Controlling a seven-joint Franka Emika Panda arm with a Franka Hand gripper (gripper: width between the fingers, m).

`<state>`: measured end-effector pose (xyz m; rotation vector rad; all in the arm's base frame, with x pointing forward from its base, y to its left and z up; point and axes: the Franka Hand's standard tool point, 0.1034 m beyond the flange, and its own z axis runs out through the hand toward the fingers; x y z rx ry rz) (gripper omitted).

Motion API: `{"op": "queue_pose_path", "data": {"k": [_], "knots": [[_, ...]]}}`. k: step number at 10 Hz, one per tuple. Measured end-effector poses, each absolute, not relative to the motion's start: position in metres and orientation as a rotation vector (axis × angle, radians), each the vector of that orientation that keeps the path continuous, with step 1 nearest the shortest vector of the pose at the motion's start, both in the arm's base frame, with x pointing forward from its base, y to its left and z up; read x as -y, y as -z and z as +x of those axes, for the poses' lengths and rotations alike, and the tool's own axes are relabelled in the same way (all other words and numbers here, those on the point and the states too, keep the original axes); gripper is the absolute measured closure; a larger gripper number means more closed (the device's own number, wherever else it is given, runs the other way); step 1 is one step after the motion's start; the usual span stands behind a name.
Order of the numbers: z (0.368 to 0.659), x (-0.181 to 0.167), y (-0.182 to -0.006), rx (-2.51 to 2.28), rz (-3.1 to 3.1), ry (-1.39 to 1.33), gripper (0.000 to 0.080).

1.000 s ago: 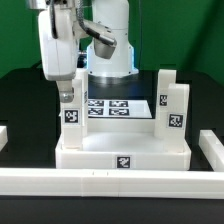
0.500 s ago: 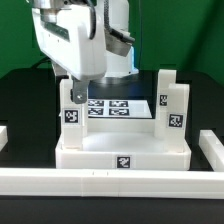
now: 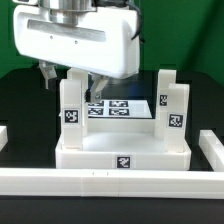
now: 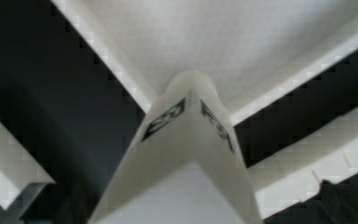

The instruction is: Assemble desk

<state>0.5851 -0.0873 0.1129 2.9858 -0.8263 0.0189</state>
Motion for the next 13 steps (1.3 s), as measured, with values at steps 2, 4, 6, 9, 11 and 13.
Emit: {"op": "queue_pose_path", "data": {"k": [2,4,6,9,11,13], "knots": [[0.5846,0.0889,-0.1129,0.53,3.049,-0.022,0.015],[0.585,0.089,-0.113,0.296,3.076,-0.022,0.015],[0.5842,0.0892,-0.1134,0.12,3.088,-0.018,0.015],[0.584,0.0899,-0.1132,0.092,3.089,-0.016,0.0411],[0.584,0.0897,-0.1131,0.143,3.088,-0.017,0.051],[0.5841,0.0895,-0.113,0.248,3.083,-0.02,0.051]]}}
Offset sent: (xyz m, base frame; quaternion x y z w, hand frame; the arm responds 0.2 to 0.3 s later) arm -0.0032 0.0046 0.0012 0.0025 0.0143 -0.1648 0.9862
